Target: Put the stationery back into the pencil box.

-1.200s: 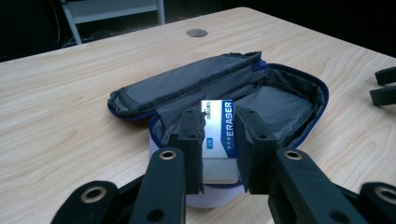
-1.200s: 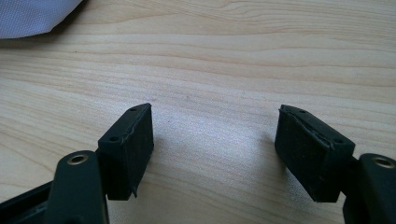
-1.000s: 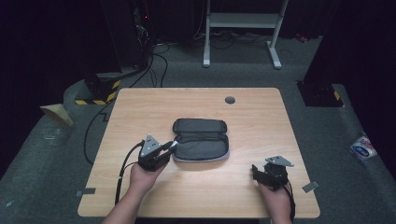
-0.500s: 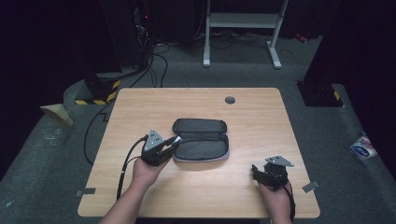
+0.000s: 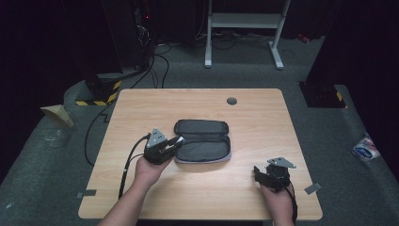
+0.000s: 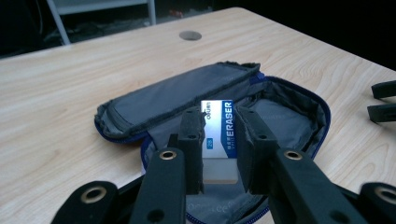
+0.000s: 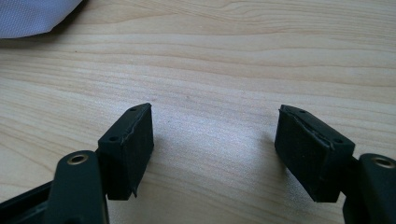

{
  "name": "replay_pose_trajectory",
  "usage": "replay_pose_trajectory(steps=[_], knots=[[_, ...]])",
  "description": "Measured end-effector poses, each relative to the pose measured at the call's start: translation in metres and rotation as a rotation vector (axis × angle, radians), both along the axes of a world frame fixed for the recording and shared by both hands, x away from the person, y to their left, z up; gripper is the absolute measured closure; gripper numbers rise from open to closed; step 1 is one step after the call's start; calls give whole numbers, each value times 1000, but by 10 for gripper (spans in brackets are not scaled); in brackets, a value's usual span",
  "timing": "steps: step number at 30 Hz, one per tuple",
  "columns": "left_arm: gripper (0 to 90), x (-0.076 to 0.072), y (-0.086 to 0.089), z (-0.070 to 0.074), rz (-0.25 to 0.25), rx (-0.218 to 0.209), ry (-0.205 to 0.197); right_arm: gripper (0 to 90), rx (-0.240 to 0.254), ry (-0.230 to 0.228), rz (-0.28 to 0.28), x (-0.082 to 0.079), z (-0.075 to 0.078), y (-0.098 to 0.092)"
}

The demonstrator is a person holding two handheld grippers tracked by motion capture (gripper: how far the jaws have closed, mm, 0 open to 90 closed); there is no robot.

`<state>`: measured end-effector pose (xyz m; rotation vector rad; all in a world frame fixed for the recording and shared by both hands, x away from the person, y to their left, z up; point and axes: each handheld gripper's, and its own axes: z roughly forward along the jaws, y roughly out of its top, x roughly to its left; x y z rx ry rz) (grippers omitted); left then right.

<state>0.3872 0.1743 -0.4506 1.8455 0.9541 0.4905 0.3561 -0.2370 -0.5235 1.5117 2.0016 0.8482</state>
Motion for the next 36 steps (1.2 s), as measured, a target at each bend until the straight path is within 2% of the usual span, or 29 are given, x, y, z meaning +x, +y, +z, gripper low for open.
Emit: replay_pose_trajectory(steps=[8, 20, 24, 31, 36], knots=[[731, 11, -10, -7, -18, 29, 63, 277, 0, 0, 0, 0, 0, 0], [729, 20, -16, -20, -11, 82, 136, 277, 0, 0, 0, 0, 0, 0], [729, 21, -21, -25, -25, 115, 145, 277, 0, 0, 0, 0, 0, 0], [726, 21, -27, -35, -14, 154, 184, 277, 0, 0, 0, 0, 0, 0], [716, 21, -26, -39, -6, 155, 190, 277, 0, 0, 0, 0, 0, 0]])
